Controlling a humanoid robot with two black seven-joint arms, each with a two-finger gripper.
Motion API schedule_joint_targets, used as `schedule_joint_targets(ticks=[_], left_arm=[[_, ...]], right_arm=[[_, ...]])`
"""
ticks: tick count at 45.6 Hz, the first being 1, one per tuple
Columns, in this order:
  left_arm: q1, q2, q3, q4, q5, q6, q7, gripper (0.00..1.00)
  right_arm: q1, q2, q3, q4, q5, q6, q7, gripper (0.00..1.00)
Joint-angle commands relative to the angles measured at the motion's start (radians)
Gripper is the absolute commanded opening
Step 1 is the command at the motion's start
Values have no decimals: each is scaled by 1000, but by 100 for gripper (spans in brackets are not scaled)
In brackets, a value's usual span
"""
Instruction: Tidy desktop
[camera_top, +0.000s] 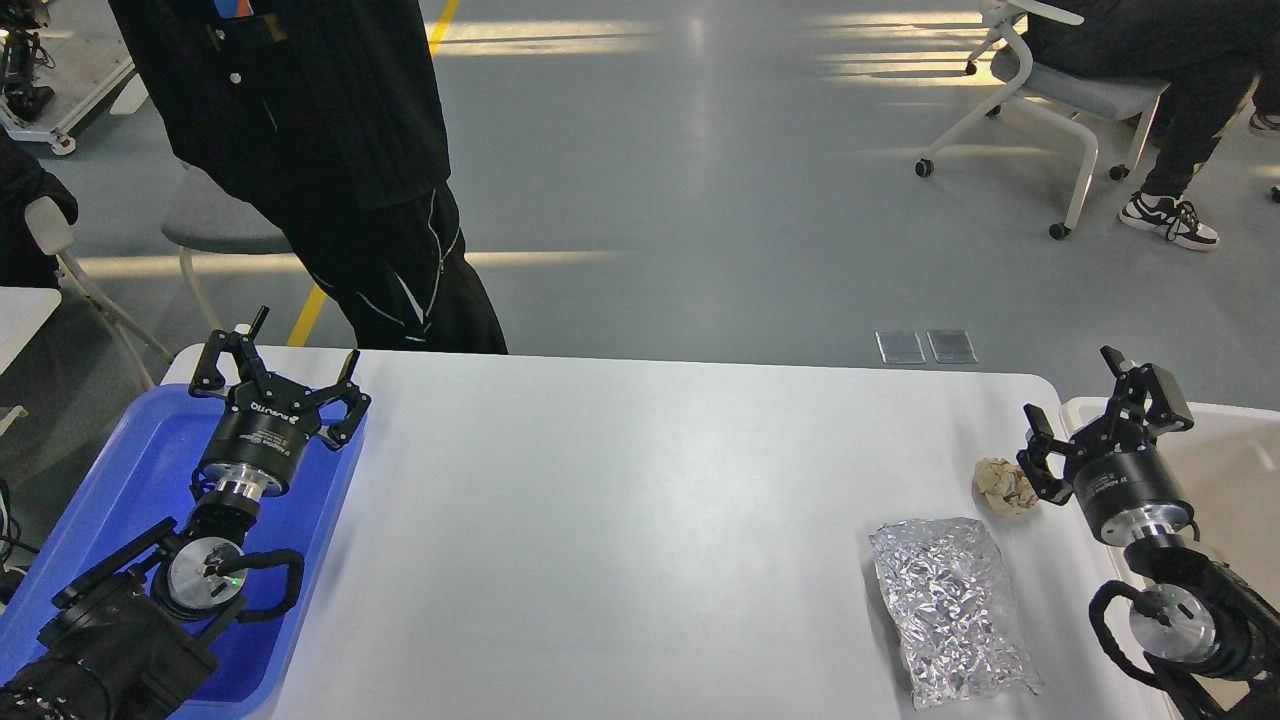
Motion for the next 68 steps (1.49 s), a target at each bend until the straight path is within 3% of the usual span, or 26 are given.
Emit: schedule_joint_targets(ticks=[1,17,24,68], left_arm=[[-2,0,0,1,0,0,2,100],[-2,0,0,1,0,3,0,100],[-2,0,0,-1,0,3,0,100],[-2,0,3,-1,5,-6,2,100]], right_arm=[[-4,-5,1,1,0,0,-1,100],[-9,-11,-13,21,0,11,-1,100],[-30,-23,-19,102,0,15,1,100],[-15,-21,-30,76,0,-9,1,100]])
